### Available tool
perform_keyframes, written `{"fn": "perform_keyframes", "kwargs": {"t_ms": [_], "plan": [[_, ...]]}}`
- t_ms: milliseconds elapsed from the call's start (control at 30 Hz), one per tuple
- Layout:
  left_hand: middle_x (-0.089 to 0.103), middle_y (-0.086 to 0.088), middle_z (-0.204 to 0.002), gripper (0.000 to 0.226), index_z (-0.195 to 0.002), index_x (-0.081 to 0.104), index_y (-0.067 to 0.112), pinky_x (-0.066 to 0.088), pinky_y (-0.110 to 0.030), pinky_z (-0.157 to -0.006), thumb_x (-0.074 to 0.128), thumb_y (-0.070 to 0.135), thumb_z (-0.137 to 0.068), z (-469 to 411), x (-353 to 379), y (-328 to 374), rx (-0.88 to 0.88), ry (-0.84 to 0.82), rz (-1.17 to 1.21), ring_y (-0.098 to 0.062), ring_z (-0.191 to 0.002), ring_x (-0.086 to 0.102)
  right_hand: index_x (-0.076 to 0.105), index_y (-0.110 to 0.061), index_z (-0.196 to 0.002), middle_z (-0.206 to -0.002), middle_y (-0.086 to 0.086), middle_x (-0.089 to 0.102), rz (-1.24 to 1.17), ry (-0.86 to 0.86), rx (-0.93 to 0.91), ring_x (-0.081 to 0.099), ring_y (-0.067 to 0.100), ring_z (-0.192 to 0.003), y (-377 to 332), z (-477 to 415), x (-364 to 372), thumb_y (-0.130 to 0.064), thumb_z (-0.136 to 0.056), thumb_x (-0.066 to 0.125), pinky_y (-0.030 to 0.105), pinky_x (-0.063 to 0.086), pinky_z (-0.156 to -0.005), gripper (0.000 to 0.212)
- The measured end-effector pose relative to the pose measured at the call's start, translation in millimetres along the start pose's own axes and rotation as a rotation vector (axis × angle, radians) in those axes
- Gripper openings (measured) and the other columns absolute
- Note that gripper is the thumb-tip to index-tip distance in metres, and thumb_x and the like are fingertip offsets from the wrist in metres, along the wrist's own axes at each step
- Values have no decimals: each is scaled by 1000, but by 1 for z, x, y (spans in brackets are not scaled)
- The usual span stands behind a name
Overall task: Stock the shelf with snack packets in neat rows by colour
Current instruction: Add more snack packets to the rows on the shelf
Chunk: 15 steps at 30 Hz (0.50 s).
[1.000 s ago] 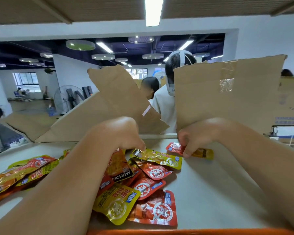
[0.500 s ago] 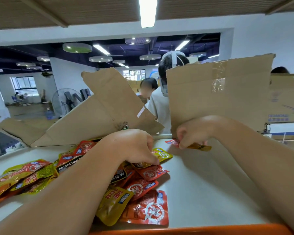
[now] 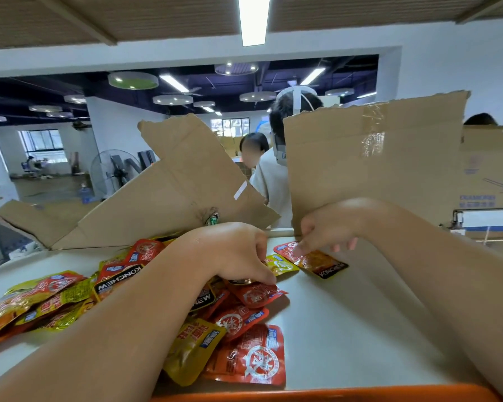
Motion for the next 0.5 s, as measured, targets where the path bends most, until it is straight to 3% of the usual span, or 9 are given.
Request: {"fn": "perform_keyframes", "kwargs": {"t_ms": [133,233,300,400,500], "plan": [[64,13,-106,38,-105,64,36,57,-38,-87,77,59,-79,1,-3,0,13,6,4,-11,-96,63,66,-2,-99,-82,13,59,139,5,-43,56,24,-73,-7,-11,5,-54,-83,73,17,43,-40,56],[66,13,-104,38,-105,64,36,58,-37,-85,78,56,-77,2,-6,-3,20,26,17,-10,-91,64,63,-13,-104,-91,11,64,95,9,-23,59,23,-73,-4,-11,3,-45,-80,78,27,49,-53,43],[68,13,-101,38,-103,64,36,58,-36,-82,79,56,-74,2,-6,-6,24,36,23,-9,-88,64,60,-22,-106,-103,12,67,78,3,-18,60,21,-69,-3,-10,4,-48,-71,81,28,49,-55,48],[67,14,-99,38,-102,65,36,57,-33,-78,80,56,-73,2,-9,-8,35,59,14,-8,-86,63,55,-33,-99,-107,11,69,72,3,-36,62,20,-66,3,-16,5,-68,-41,74,27,49,-53,70],[66,12,-100,39,-105,65,33,54,-29,-76,80,55,-75,1,-12,-11,49,83,14,-9,-87,62,54,-32,-96,-107,11,67,60,14,-37,60,19,-68,3,-21,5,-62,-41,74,28,49,-54,66]]}}
Point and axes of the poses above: each hand's wrist, its own z-axis away from the middle knuckle, its own x-axis out of the palm, y = z × x, the point moved 3 cm from there along -z, towards the middle knuckle
